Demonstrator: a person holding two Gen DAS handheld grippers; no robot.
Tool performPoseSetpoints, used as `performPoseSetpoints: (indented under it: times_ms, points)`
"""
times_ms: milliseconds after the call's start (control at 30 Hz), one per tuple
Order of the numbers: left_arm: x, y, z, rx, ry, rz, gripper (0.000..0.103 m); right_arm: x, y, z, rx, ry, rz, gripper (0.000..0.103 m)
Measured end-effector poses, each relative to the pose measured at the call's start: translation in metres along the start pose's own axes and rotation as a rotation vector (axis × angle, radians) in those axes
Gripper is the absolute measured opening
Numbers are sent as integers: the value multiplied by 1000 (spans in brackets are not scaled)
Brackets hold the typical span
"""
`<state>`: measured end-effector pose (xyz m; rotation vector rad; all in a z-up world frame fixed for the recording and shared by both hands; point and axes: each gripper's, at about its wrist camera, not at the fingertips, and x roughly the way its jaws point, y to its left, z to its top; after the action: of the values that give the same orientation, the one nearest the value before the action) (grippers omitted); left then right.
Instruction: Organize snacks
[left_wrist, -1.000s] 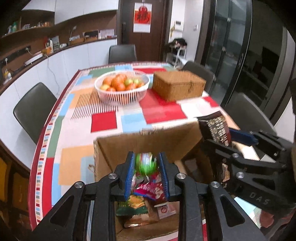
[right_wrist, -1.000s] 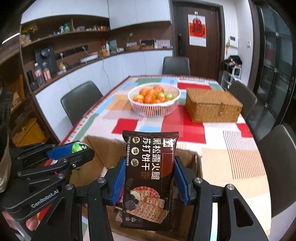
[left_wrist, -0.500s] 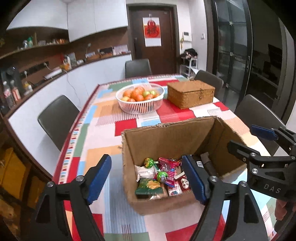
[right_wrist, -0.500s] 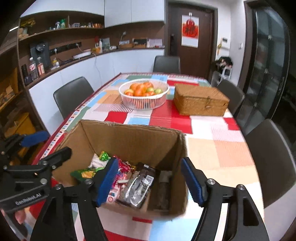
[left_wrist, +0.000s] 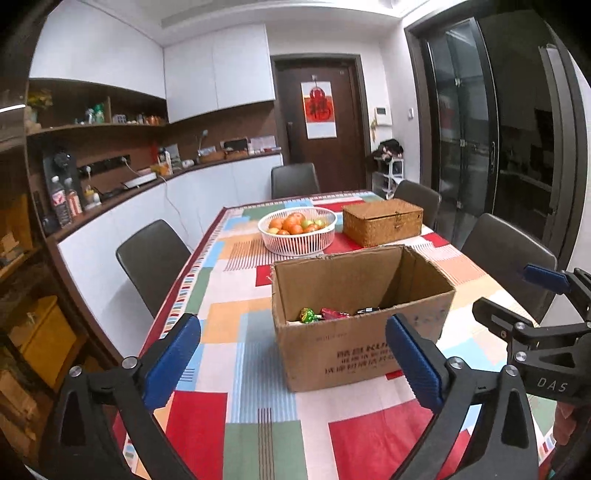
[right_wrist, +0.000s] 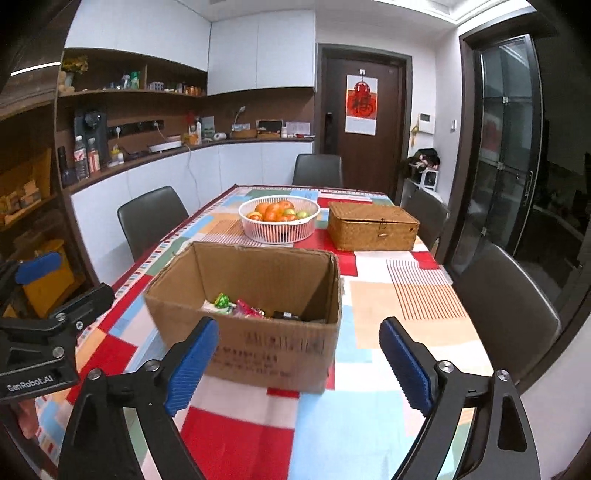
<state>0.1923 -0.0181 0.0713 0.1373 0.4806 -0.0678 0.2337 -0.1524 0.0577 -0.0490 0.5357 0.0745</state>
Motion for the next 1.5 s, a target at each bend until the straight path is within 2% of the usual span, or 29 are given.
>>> performPoseSetpoints:
  times_ms: [367, 567, 833, 1500]
  points:
    - [-57, -3, -27, 1, -32, 48, 103, -53, 7, -27, -2, -46, 3, 92]
    - [-74, -6, -38, 4, -32, 44, 103, -70, 7, -36, 4, -70, -12, 92]
    - [-85, -9, -44, 16, -41, 61, 103, -78, 6, -49, 4, -57, -11, 92]
    - [-97, -8, -48, -2, -59, 64, 103, -85, 9, -53, -16, -66, 3, 92]
